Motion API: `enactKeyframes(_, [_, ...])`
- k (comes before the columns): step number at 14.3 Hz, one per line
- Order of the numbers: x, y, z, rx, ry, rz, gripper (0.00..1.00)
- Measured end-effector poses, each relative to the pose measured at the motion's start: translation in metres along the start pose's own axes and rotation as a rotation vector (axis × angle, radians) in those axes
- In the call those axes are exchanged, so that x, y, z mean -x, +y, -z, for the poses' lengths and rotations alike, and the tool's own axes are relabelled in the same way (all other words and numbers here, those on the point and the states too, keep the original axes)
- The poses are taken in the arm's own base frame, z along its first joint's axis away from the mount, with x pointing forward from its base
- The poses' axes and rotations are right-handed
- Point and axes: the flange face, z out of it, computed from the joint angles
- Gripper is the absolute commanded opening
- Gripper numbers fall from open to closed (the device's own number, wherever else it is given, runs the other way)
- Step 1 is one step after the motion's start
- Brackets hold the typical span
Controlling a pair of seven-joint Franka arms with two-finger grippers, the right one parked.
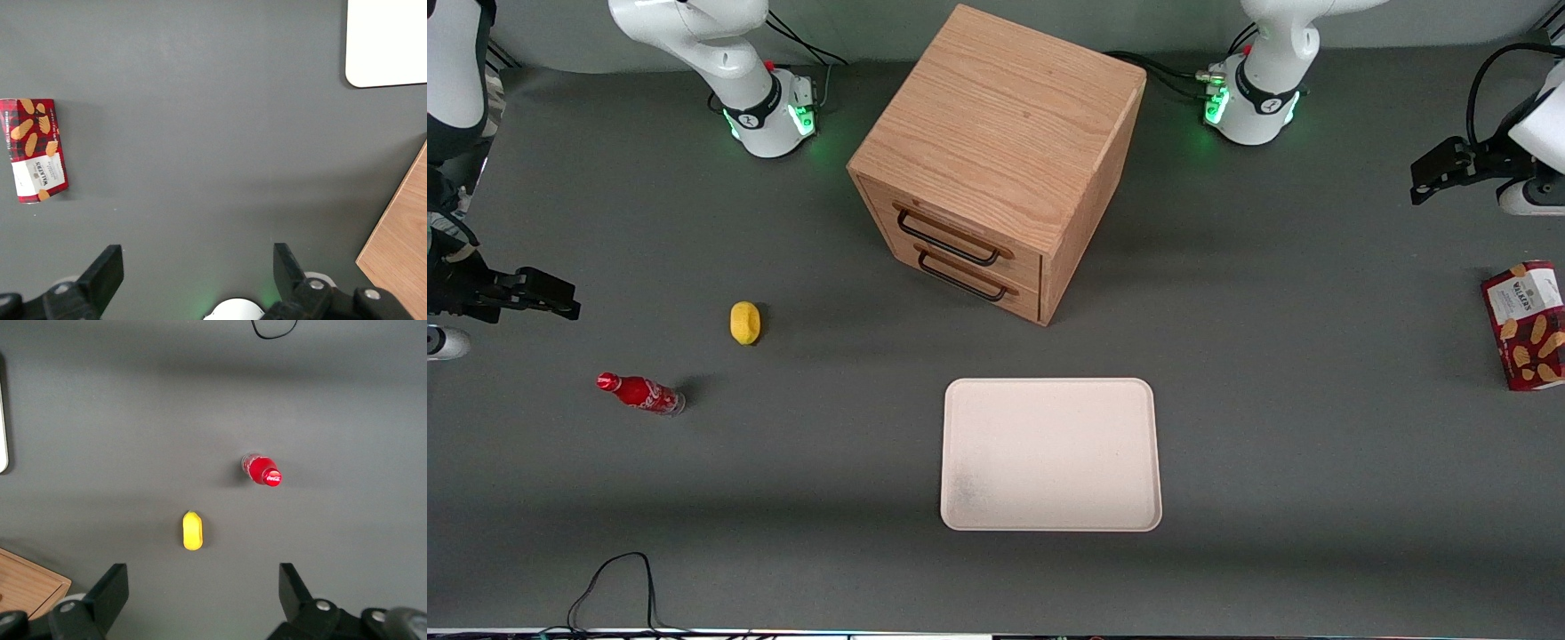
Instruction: Place red cookie box on tray
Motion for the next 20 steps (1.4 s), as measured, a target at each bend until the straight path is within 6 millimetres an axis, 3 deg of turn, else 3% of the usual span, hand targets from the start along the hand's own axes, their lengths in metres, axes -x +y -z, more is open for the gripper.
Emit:
enactKeyframes(4, [0.000,-0.006,-0.001,0.003,-0.002,0.010,1.00])
enactKeyframes(5, [-0.001,-0.014,-0.005,0.006,-0.010,0.017,1.00])
enactKeyframes(7, [-0.004,-0.053,-0.029,0.020,-0.052,0.044,1.00])
enactKeyframes(11, [-0.022,-0.192,-0.107,-0.053,-0.026,0.099,0.99])
enactKeyframes(14, [-0.029,-0.273,-0.162,-0.124,0.018,0.044,0.98])
enactKeyframes(17, [-0.030,-0.324,-0.225,-0.080,0.057,0.009,0.98])
enactKeyframes(20, [-0.030,-0.355,-0.307,-0.006,0.034,0.027,0.98])
